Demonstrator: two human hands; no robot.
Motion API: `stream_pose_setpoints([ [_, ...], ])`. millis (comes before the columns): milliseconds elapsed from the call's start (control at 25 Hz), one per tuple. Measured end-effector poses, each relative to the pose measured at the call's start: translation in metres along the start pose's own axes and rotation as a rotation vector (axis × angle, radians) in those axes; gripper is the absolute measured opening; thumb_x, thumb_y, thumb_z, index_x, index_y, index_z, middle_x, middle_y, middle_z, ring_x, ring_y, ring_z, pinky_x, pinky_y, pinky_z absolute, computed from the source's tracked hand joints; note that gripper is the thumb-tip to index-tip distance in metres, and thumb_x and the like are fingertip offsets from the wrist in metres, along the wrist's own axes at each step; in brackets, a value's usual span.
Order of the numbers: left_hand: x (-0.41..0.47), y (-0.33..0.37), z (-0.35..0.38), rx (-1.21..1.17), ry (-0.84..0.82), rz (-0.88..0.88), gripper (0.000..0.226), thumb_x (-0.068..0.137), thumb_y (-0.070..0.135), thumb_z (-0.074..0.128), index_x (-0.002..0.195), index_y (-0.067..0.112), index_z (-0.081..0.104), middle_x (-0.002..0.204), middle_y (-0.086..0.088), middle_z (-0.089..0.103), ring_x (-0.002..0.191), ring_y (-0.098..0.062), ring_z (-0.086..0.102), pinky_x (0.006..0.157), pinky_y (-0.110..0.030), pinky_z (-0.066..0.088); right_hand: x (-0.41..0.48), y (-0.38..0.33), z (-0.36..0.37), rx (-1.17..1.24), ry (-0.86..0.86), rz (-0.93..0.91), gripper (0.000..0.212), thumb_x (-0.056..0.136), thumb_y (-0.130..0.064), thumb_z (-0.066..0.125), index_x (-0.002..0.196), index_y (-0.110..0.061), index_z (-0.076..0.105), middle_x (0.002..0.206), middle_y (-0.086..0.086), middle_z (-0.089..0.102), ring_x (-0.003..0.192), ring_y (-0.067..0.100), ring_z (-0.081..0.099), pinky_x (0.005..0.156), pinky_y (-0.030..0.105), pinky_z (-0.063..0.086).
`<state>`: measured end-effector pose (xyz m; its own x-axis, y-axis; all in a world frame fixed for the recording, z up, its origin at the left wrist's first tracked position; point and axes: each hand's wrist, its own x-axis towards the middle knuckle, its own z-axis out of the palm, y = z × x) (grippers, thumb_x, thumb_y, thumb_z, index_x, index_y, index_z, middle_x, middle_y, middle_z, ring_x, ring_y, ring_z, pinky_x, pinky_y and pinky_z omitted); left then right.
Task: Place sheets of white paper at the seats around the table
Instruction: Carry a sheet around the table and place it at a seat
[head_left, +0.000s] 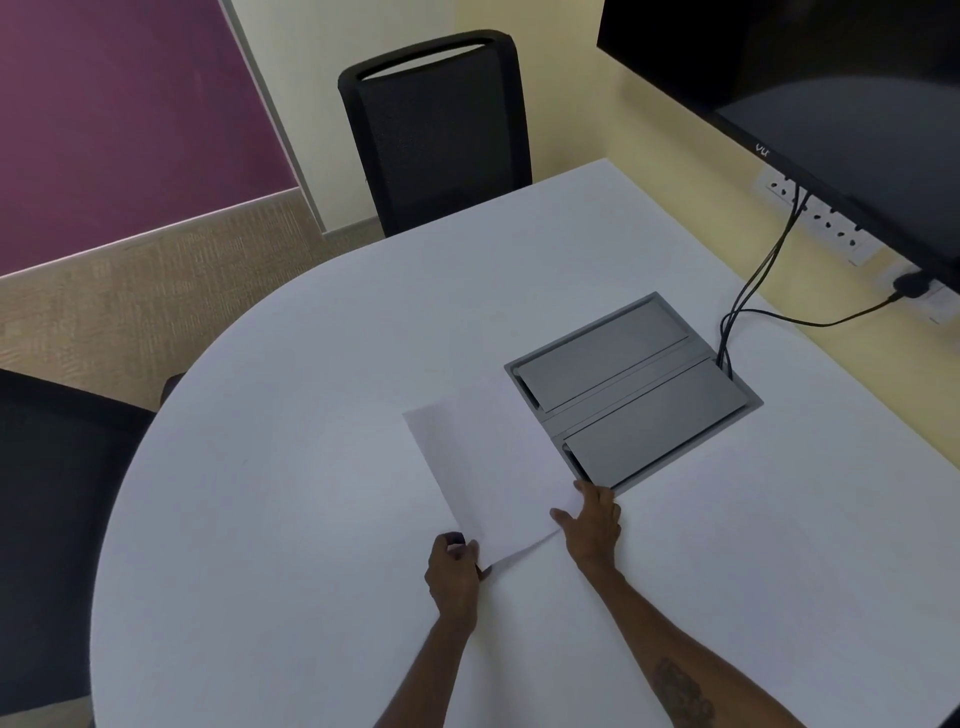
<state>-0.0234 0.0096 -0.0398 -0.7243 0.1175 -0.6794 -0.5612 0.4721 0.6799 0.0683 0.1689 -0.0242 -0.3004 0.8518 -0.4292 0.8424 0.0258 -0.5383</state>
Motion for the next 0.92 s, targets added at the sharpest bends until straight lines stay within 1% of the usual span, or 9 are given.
stream_pose_setpoints([
  [80, 0.001, -0.001, -0.003, -0.047, -0.021, 0.017, 0.014, 0.091, 0.003, 0.064, 0.105, 0.006, 0.063, 0.094, -0.013, 0.065, 0.078, -0.023, 0.062, 0.068, -0.034, 0.064, 0.0, 0.0, -0.002, 0.09, 0.015, 0.002, 0.052, 0.088, -0.014, 0.071, 0.136, -0.006, 0.054, 0.138, 0.015, 0.048, 0.126, 0.033, 0.048, 0.107, 0.047, 0.042],
  [160, 0.001, -0.002, -0.007, -0.068, -0.04, 0.041, 0.016, 0.093, 0.001, 0.063, 0.108, 0.005, 0.063, 0.091, -0.012, 0.064, 0.075, -0.019, 0.061, 0.066, -0.03, 0.062, -0.001, -0.001, -0.007, 0.221, 0.028, 0.015, 0.045, 0.09, -0.009, 0.069, 0.132, 0.0, 0.057, 0.131, 0.021, 0.055, 0.118, 0.034, 0.056, 0.104, 0.047, 0.047],
  [320, -0.005, -0.003, -0.019, -0.064, -0.074, 0.069, 0.019, 0.094, 0.002, 0.061, 0.112, 0.006, 0.062, 0.092, -0.016, 0.065, 0.078, -0.021, 0.061, 0.077, -0.037, 0.062, -0.008, -0.004, -0.017, 0.341, 0.046, 0.043, 0.036, 0.094, -0.013, 0.065, 0.126, 0.002, 0.063, 0.123, 0.021, 0.061, 0.113, 0.033, 0.06, 0.102, 0.044, 0.05],
  [400, -0.011, -0.003, -0.027, -0.045, -0.089, 0.102, 0.019, 0.094, 0.002, 0.061, 0.112, 0.007, 0.062, 0.092, -0.019, 0.065, 0.08, -0.023, 0.061, 0.075, -0.036, 0.062, -0.012, -0.007, -0.023, 0.441, 0.01, 0.091, 0.029, 0.095, -0.02, 0.063, 0.116, -0.002, 0.069, 0.118, 0.016, 0.066, 0.112, 0.032, 0.061, 0.102, 0.043, 0.05],
  [480, -0.018, -0.004, -0.035, -0.028, -0.102, 0.14, 0.018, 0.094, 0.003, 0.061, 0.111, 0.008, 0.062, 0.089, -0.017, 0.066, 0.081, -0.024, 0.062, 0.07, -0.034, 0.062, -0.017, -0.008, -0.028, 0.493, -0.029, 0.115, 0.025, 0.093, -0.022, 0.065, 0.108, -0.003, 0.073, 0.113, 0.013, 0.069, 0.106, 0.029, 0.063, 0.099, 0.041, 0.051],
  [560, -0.026, -0.006, -0.046, 0.013, -0.103, 0.171, 0.017, 0.093, 0.004, 0.062, 0.109, 0.009, 0.064, 0.085, -0.012, 0.068, 0.081, -0.024, 0.064, 0.069, -0.034, 0.063, -0.026, -0.007, -0.033, 0.481, -0.044, 0.101, 0.024, 0.089, -0.014, 0.069, 0.109, -0.001, 0.073, 0.112, 0.013, 0.07, 0.099, 0.023, 0.062, 0.093, 0.032, 0.049],
  [640, -0.034, -0.006, -0.056, 0.067, -0.09, 0.195, 0.018, 0.092, 0.006, 0.063, 0.109, 0.009, 0.066, 0.084, -0.008, 0.069, 0.079, -0.024, 0.066, 0.073, -0.04, 0.064, -0.038, -0.007, -0.036, 0.484, -0.048, 0.105, 0.027, 0.086, -0.007, 0.071, 0.112, 0.001, 0.072, 0.108, 0.014, 0.071, 0.095, 0.02, 0.062, 0.089, 0.026, 0.044],
  [760, -0.049, -0.004, -0.073, 0.136, -0.048, 0.218, 0.019, 0.09, 0.012, 0.062, 0.108, 0.013, 0.068, 0.088, -0.006, 0.073, 0.078, -0.026, 0.069, 0.081, -0.046, 0.062, -0.062, -0.005, -0.039, 0.508, -0.039, 0.104, 0.026, 0.084, -0.007, 0.073, 0.109, -0.001, 0.073, 0.099, 0.013, 0.073, 0.092, 0.02, 0.062, 0.086, 0.026, 0.043],
  [920, -0.065, -0.001, -0.095, 0.162, -0.017, 0.204, 0.024, 0.089, 0.015, 0.061, 0.11, 0.013, 0.07, 0.097, -0.007, 0.076, 0.084, -0.03, 0.072, 0.087, -0.045, 0.059, -0.098, 0.003, -0.036, 0.553, -0.014, 0.076, 0.025, 0.084, -0.007, 0.074, 0.108, -0.001, 0.073, 0.097, 0.013, 0.072, 0.091, 0.021, 0.062, 0.087, 0.031, 0.047],
])
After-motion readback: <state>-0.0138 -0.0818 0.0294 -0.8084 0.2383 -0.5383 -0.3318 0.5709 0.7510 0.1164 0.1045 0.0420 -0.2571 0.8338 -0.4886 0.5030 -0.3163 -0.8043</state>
